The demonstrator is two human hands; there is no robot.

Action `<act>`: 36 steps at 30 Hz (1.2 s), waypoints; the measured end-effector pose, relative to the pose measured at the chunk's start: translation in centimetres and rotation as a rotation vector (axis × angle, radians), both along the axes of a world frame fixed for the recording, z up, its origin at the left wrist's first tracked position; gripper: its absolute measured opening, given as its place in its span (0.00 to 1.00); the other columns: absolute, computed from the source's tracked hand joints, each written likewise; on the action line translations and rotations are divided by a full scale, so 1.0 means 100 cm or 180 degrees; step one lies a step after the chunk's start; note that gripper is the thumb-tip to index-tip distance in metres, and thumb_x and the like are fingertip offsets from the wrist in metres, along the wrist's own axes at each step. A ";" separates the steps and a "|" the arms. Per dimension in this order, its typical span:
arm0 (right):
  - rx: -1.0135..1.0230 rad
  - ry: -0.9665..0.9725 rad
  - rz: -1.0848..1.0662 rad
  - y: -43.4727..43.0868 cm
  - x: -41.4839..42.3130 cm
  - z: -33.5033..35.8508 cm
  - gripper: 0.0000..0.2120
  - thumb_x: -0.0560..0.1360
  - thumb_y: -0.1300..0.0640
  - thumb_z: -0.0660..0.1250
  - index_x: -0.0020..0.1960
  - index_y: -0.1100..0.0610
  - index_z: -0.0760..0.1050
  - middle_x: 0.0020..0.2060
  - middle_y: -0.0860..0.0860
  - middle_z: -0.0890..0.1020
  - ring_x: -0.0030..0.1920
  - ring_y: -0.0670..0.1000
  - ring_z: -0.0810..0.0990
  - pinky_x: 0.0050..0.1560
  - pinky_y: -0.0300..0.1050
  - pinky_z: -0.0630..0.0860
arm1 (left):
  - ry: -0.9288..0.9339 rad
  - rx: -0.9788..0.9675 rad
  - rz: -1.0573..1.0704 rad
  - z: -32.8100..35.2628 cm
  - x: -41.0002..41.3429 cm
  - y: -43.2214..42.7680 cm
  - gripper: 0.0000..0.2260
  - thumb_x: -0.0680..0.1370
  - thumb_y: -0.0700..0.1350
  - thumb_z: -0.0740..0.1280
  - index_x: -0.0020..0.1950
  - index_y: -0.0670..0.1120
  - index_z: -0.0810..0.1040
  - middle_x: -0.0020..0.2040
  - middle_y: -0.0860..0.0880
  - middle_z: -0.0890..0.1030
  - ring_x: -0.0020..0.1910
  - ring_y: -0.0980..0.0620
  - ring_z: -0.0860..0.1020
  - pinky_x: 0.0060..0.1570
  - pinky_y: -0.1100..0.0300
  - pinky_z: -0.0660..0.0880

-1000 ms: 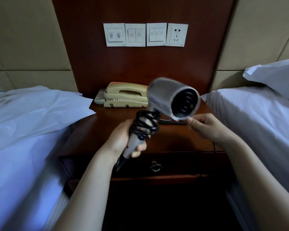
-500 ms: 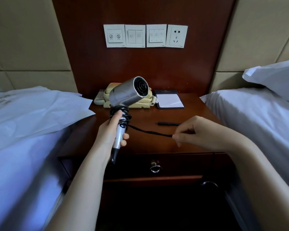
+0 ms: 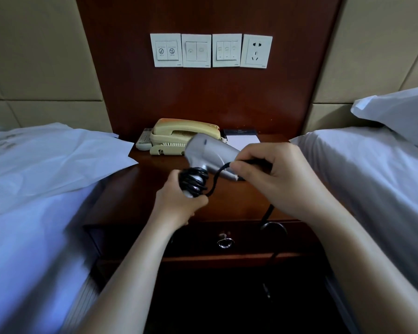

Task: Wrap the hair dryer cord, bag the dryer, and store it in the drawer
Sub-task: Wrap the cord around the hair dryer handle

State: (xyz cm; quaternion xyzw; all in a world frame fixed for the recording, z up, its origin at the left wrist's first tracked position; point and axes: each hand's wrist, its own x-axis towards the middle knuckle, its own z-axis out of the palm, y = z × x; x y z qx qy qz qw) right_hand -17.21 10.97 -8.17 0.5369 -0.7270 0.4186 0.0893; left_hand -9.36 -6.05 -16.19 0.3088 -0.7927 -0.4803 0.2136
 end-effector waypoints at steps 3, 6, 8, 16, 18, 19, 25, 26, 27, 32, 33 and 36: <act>-0.0088 -0.0069 0.0051 -0.003 0.001 0.000 0.08 0.75 0.57 0.67 0.38 0.56 0.79 0.27 0.48 0.78 0.30 0.44 0.74 0.30 0.32 0.65 | -0.0094 -0.0198 -0.0210 -0.004 -0.003 0.008 0.24 0.65 0.52 0.74 0.57 0.53 0.70 0.46 0.52 0.80 0.38 0.51 0.79 0.31 0.61 0.73; -0.0175 -0.0080 0.0077 -0.005 0.001 0.000 0.08 0.75 0.57 0.66 0.38 0.56 0.78 0.26 0.48 0.76 0.29 0.51 0.73 0.29 0.37 0.64 | -0.0157 -0.0266 -0.0313 -0.003 -0.006 0.018 0.26 0.63 0.63 0.72 0.54 0.54 0.70 0.45 0.53 0.79 0.42 0.49 0.80 0.39 0.54 0.78; -0.0273 -0.0095 0.0095 -0.007 0.001 0.000 0.07 0.75 0.56 0.65 0.38 0.53 0.77 0.25 0.44 0.74 0.27 0.49 0.72 0.28 0.35 0.63 | -0.0170 -0.0273 -0.0359 -0.002 -0.008 0.025 0.24 0.64 0.68 0.68 0.51 0.55 0.70 0.43 0.52 0.79 0.41 0.47 0.81 0.40 0.50 0.80; -0.0331 -0.0083 -0.0017 -0.006 -0.011 -0.003 0.07 0.74 0.57 0.68 0.38 0.53 0.78 0.27 0.47 0.77 0.29 0.48 0.74 0.28 0.36 0.66 | -0.0211 -0.0558 -0.0667 -0.001 -0.009 0.038 0.13 0.76 0.61 0.55 0.45 0.53 0.68 0.37 0.46 0.77 0.34 0.44 0.79 0.38 0.46 0.79; -0.0344 -0.0088 -0.0297 -0.002 -0.027 -0.007 0.11 0.73 0.54 0.69 0.33 0.53 0.75 0.22 0.45 0.71 0.25 0.45 0.68 0.26 0.33 0.61 | -0.0271 -0.0559 -0.0704 0.001 -0.008 0.037 0.12 0.77 0.60 0.55 0.48 0.53 0.70 0.36 0.46 0.78 0.31 0.44 0.80 0.32 0.49 0.78; -0.0300 -0.0116 -0.0423 0.001 -0.035 -0.010 0.14 0.73 0.52 0.70 0.30 0.54 0.74 0.20 0.46 0.69 0.24 0.44 0.66 0.26 0.32 0.59 | -0.0272 -0.0511 -0.0702 0.002 -0.007 0.036 0.11 0.78 0.59 0.56 0.50 0.54 0.71 0.36 0.46 0.78 0.29 0.45 0.80 0.26 0.53 0.76; 0.0105 -0.0298 -0.0657 0.013 -0.059 -0.022 0.20 0.71 0.45 0.69 0.27 0.56 0.70 0.19 0.47 0.67 0.23 0.44 0.65 0.25 0.35 0.58 | -0.0282 -0.0351 -0.0852 0.001 -0.001 0.026 0.11 0.78 0.58 0.56 0.48 0.53 0.74 0.38 0.46 0.81 0.24 0.49 0.80 0.32 0.59 0.77; 0.0096 -0.0341 -0.0659 0.014 -0.061 -0.020 0.20 0.72 0.46 0.68 0.27 0.56 0.69 0.19 0.46 0.67 0.23 0.44 0.65 0.25 0.34 0.58 | -0.0268 -0.0268 -0.0910 0.000 -0.001 0.025 0.12 0.78 0.58 0.56 0.48 0.53 0.74 0.38 0.45 0.81 0.25 0.48 0.80 0.36 0.55 0.79; 0.0053 -0.0418 -0.0669 0.016 -0.063 -0.019 0.20 0.72 0.48 0.68 0.26 0.56 0.68 0.18 0.45 0.67 0.23 0.43 0.64 0.25 0.33 0.59 | -0.0250 -0.0179 -0.0973 -0.001 -0.001 0.025 0.13 0.77 0.59 0.55 0.48 0.53 0.74 0.38 0.45 0.81 0.25 0.47 0.80 0.39 0.53 0.80; -0.0250 -0.1203 -0.0600 0.023 -0.081 -0.024 0.21 0.75 0.51 0.66 0.27 0.56 0.64 0.20 0.45 0.62 0.21 0.42 0.58 0.23 0.34 0.55 | -0.0177 0.0255 -0.1252 0.002 -0.003 0.028 0.13 0.81 0.47 0.54 0.56 0.41 0.73 0.29 0.48 0.74 0.22 0.51 0.74 0.22 0.64 0.69; -0.0265 -0.1353 -0.0610 0.024 -0.085 -0.027 0.20 0.75 0.51 0.66 0.29 0.57 0.65 0.22 0.48 0.61 0.21 0.43 0.57 0.23 0.35 0.54 | -0.0188 0.0368 -0.1309 0.003 -0.003 0.029 0.13 0.82 0.45 0.54 0.57 0.38 0.73 0.29 0.47 0.74 0.21 0.51 0.73 0.20 0.64 0.67; -0.0207 -0.1577 -0.0672 0.025 -0.090 -0.036 0.20 0.76 0.50 0.65 0.30 0.58 0.65 0.25 0.52 0.60 0.22 0.45 0.56 0.23 0.37 0.54 | -0.0191 0.0679 -0.1508 0.006 -0.001 0.034 0.15 0.82 0.46 0.53 0.50 0.36 0.72 0.25 0.45 0.73 0.19 0.51 0.72 0.21 0.62 0.66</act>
